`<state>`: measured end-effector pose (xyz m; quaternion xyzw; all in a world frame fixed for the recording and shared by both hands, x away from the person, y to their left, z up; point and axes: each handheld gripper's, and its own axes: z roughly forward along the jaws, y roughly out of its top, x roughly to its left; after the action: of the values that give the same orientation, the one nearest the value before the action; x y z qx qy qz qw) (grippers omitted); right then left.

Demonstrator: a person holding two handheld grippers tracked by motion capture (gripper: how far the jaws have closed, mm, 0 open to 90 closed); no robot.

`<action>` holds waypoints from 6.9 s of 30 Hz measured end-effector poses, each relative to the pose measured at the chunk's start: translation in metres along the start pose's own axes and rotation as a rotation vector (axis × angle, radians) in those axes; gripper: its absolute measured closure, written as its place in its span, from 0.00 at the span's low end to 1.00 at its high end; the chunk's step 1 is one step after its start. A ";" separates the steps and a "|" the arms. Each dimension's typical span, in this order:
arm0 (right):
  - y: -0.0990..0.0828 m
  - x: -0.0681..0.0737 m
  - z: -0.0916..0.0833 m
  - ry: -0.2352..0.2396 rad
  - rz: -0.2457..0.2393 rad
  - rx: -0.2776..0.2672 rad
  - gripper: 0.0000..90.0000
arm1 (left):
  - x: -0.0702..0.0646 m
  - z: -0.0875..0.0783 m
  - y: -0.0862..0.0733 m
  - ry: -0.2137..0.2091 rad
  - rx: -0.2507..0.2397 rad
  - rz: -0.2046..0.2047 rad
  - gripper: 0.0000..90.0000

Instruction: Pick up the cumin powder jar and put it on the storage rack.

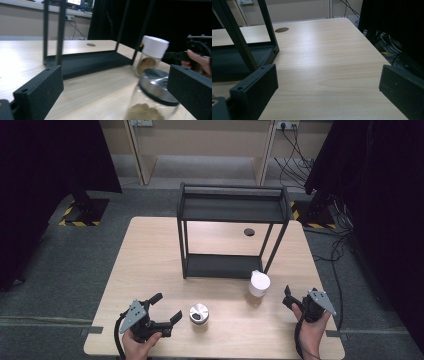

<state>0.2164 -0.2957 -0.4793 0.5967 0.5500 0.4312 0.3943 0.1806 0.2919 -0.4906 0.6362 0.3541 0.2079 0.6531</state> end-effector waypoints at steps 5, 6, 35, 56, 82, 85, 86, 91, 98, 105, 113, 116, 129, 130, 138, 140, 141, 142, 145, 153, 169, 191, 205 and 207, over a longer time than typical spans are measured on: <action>0.001 -0.002 0.000 0.005 0.011 0.004 0.02 | -0.014 -0.007 -0.001 -0.011 -0.018 0.047 0.00; 0.001 -0.002 0.001 0.005 0.009 0.005 0.02 | -0.018 -0.009 -0.002 -0.010 -0.019 0.067 0.00; 0.002 0.001 0.001 0.004 -0.015 0.010 0.02 | -0.070 0.022 -0.017 0.007 0.138 0.278 0.01; 0.003 0.001 0.002 0.005 -0.026 0.014 0.02 | -0.075 0.061 0.000 0.059 0.278 0.205 0.20; 0.002 0.002 0.001 0.004 -0.034 0.014 0.02 | -0.077 0.058 0.004 0.066 0.240 0.214 0.34; 0.002 0.003 0.001 0.003 -0.035 0.013 0.02 | -0.079 0.053 0.006 0.070 0.209 0.224 0.34; 0.002 0.003 0.001 0.002 -0.036 0.011 0.02 | -0.082 0.048 0.008 0.074 0.173 0.238 0.34; 0.002 0.004 0.001 0.001 -0.041 0.010 0.02 | -0.086 0.044 0.015 0.068 0.137 0.256 0.34; 0.002 0.004 0.001 0.001 -0.042 0.010 0.03 | -0.090 0.043 0.021 0.065 0.125 0.273 0.34; 0.002 0.004 0.001 -0.001 -0.047 0.011 0.03 | -0.090 0.040 0.032 0.072 0.086 0.276 0.34; 0.001 0.005 0.001 -0.003 -0.053 0.009 0.03 | -0.085 0.038 0.054 0.104 0.008 0.278 0.34; 0.002 0.005 0.001 -0.002 -0.054 0.011 0.03 | -0.085 0.038 0.064 0.111 -0.008 0.289 0.34; 0.002 0.006 0.001 -0.002 -0.057 0.012 0.03 | -0.089 0.048 0.086 0.104 -0.030 0.326 0.34; 0.002 0.006 0.001 -0.002 -0.057 0.012 0.03 | -0.089 0.049 0.087 0.103 -0.029 0.325 0.34; 0.002 0.005 0.001 0.000 -0.054 0.013 0.03 | -0.086 0.065 0.120 0.113 -0.026 0.344 0.34; 0.002 0.005 0.001 0.000 -0.055 0.014 0.03 | -0.085 0.069 0.127 0.118 -0.028 0.347 0.34; 0.002 0.005 0.001 0.001 -0.055 0.014 0.03 | -0.085 0.070 0.130 0.121 -0.027 0.349 0.34; 0.002 0.005 0.001 0.001 -0.055 0.013 0.03 | -0.084 0.072 0.133 0.125 -0.032 0.348 0.34; 0.002 0.005 0.001 0.001 -0.055 0.012 0.03 | -0.081 0.078 0.142 0.132 -0.035 0.346 0.34; 0.002 0.005 0.002 0.003 -0.056 0.014 0.03 | -0.076 0.088 0.155 0.142 -0.021 0.346 0.34; 0.002 0.005 0.002 0.005 -0.060 0.014 0.03 | -0.074 0.098 0.193 0.163 -0.040 0.359 0.34; 0.002 0.005 0.002 0.011 -0.067 0.013 0.03 | -0.070 0.119 0.236 0.175 -0.050 0.351 0.34; 0.002 0.006 0.002 0.011 -0.077 0.012 0.03 | -0.066 0.147 0.259 0.221 -0.030 0.353 0.34; 0.002 0.006 0.002 0.011 -0.077 0.012 0.03 | -0.065 0.151 0.260 0.229 -0.026 0.354 0.34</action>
<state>0.2188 -0.2897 -0.4775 0.5750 0.5773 0.4158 0.4041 0.2938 0.1685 -0.2322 0.6523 0.3062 0.3947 0.5701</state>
